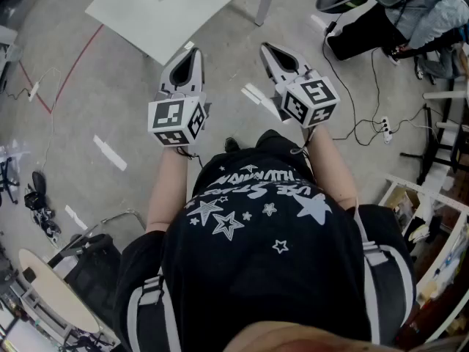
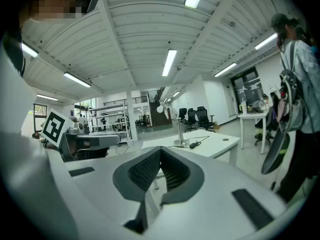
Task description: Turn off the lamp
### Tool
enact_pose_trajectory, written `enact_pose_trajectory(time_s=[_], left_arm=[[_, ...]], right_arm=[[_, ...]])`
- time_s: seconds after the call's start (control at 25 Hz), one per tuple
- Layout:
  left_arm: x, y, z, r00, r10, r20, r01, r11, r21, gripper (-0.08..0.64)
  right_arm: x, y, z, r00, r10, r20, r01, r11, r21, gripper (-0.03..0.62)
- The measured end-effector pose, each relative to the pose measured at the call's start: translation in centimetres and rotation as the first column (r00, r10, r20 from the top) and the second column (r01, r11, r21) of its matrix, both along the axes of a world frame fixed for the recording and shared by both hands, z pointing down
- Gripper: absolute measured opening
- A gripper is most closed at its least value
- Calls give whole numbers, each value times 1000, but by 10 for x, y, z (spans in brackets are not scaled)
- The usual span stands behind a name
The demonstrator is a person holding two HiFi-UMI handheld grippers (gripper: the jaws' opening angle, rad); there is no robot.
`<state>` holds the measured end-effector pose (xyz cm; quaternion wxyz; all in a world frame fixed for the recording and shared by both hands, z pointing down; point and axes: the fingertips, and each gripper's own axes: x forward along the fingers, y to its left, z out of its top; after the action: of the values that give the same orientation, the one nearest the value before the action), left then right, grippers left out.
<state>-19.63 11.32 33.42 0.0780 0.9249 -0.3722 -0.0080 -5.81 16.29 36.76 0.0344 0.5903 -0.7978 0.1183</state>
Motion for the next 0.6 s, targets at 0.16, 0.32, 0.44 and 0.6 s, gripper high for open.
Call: enact_pose_trajectory(time_s=[0.16,0.32,0.44,0.6], left_arm=[[-1,-3,3,1000,-9,6,9,1000,-6,10],[10,-7,3,1000,-16,10,16,1000,-4,11],[16,-17,2,999,-35,19,35,999,6,11],[23,-37,-1,996,-84,26,83,996,14,10]], right_arm=[[4,-1,2,1000,8,10,-8,1000,-4,5],[22,-9,2,999,24,35,-24,1000,-3,5],[33,-24,5,998,17,64,-17,1000,-3,6],[47,-52,8,997,-14,81,14,1000,-2,5]])
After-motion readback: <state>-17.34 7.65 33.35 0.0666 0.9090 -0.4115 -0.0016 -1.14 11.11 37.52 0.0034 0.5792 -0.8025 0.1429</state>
